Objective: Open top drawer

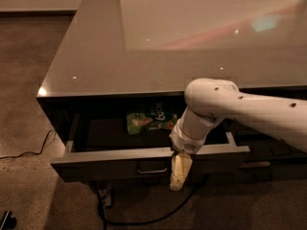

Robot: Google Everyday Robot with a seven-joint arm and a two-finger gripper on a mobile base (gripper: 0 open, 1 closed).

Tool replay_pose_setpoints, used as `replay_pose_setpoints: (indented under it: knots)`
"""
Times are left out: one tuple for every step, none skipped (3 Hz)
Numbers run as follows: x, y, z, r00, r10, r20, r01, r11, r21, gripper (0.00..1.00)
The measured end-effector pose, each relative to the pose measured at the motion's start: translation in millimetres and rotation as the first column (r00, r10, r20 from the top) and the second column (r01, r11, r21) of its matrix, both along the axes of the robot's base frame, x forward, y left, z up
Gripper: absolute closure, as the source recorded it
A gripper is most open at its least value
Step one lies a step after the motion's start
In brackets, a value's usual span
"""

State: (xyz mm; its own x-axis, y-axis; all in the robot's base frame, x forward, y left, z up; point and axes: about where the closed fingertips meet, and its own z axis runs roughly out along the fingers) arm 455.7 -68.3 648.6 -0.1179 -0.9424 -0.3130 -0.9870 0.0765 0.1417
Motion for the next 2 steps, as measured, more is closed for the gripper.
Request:
replay_pose_setpoints:
  knots:
    - [-13, -12, -4, 0.9997, -0.022, -0.012, 0.022, 0.999, -0.033, 0.0]
    - [-30, -16, -4, 0.9996, -0.019, -0.02, 0.017, 0.997, -0.072, 0.19]
